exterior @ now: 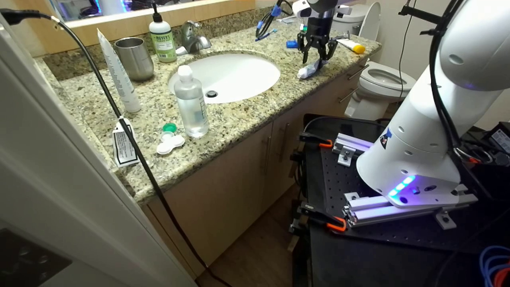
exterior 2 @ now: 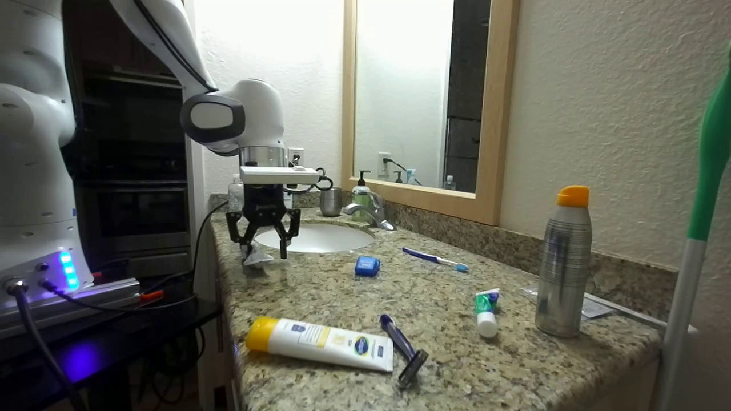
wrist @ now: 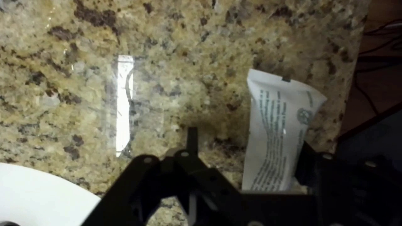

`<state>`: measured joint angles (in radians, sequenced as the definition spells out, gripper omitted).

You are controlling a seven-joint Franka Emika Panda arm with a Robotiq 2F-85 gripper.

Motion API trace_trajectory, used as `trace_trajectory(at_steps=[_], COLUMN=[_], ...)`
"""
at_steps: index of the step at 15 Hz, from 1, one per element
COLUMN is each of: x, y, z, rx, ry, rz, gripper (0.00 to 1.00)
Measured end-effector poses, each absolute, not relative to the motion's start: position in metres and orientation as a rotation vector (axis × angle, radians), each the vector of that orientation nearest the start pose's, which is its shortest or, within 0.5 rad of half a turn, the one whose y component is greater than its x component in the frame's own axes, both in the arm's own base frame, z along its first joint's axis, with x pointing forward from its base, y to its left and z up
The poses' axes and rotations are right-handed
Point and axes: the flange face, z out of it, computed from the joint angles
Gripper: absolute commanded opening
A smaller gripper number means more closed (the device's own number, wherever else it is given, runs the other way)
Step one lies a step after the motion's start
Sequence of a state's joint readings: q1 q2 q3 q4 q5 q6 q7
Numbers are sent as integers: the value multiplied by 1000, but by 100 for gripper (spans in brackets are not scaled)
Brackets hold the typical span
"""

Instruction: Move the white tube forward and move it backwards again

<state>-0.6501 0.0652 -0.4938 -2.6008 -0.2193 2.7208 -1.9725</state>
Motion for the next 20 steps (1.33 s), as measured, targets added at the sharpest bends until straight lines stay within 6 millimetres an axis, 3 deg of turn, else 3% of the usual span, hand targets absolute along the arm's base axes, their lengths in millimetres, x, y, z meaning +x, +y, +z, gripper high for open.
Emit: trace_trajectory(at_steps=[5, 10, 12, 16, 18, 20], x=[196, 210, 208, 194, 193, 195], y=[-427, -424, -418, -401, -400, -400], z=[263, 244, 269, 354, 356, 342], rx=[-2670, -2452, -2379, -2372, -2379, -2354], ry=[-1512, -1536, -1554, -1591, -1593, -1579], rz=[130, 185, 156, 21, 12, 31], gripper=[100, 100, 100, 100, 100, 100])
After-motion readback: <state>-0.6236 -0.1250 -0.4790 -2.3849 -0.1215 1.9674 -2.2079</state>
